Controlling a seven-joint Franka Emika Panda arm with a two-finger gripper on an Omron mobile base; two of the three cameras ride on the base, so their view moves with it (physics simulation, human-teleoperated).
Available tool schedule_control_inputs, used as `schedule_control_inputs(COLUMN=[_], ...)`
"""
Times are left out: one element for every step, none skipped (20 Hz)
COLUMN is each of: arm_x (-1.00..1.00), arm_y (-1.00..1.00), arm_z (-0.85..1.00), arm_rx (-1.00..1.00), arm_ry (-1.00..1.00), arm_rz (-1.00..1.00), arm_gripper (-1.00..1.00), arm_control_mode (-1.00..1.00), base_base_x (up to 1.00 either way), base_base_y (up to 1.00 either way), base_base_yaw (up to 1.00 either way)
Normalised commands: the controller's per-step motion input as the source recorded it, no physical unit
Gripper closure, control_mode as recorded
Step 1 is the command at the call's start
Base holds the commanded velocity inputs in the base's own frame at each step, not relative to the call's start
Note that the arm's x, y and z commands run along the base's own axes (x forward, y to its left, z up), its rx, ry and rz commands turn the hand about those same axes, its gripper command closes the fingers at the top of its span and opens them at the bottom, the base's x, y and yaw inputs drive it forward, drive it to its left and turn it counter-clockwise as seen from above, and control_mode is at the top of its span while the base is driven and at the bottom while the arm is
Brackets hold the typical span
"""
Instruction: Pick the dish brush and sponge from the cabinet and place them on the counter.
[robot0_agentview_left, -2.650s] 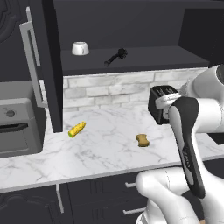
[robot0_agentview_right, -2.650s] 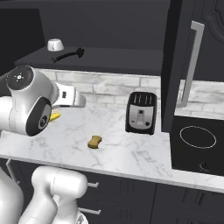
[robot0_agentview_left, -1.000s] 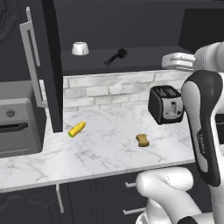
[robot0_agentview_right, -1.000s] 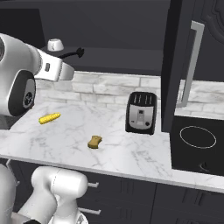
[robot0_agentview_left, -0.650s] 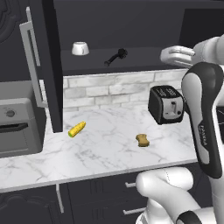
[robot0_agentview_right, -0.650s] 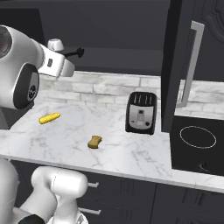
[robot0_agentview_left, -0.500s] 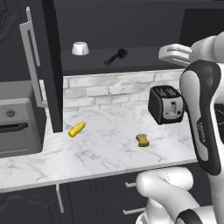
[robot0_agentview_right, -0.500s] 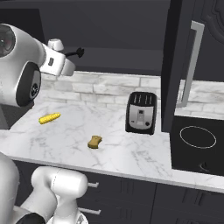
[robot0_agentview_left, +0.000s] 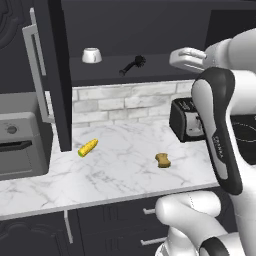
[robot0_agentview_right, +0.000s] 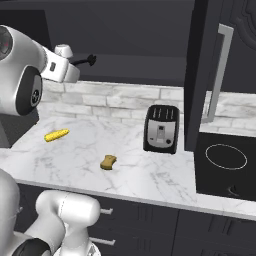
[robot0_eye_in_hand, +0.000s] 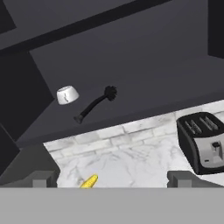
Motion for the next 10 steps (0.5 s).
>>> schedule_control_inputs(arm_x=[0.09,0.07,0.13,0.17,0.19,0.24,0.23,0.22,0.25,0.28], arm_y=[0.22,0.21,0.19,0.20,0.25,0.21,0.16,0.11,0.09,0.11], arm_z=[0.00,0.00,0.00,0.00,-0.01,-0.01,-0.02,-0.03,-0.05,-0.07], arm_rx=[-0.01,0.00,0.00,0.00,0.00,0.00,0.00,0.00,0.00,0.00], arm_ry=[-0.09,-0.10,-0.09,-0.09,-0.09,-0.08,-0.09,-0.10,-0.10,-0.09], arm_rz=[0.00,0.00,0.00,0.00,0.00,0.00,0.00,0.00,0.01,0.00], arm_gripper=[-1.00,-1.00,-1.00,-1.00,-1.00,-1.00,-1.00,-1.00,-1.00,-1.00], arm_control_mode=[-1.00,-1.00,-1.00,-1.00,-1.00,-1.00,-1.00,-1.00,-1.00,-1.00], base_base_x=[0.00,0.00,0.00,0.00,0.00,0.00,0.00,0.00,0.00,0.00], base_base_y=[0.00,0.00,0.00,0.00,0.00,0.00,0.00,0.00,0.00,0.00], base_base_yaw=[0.00,0.00,0.00,0.00,0.00,0.00,0.00,0.00,0.00,0.00])
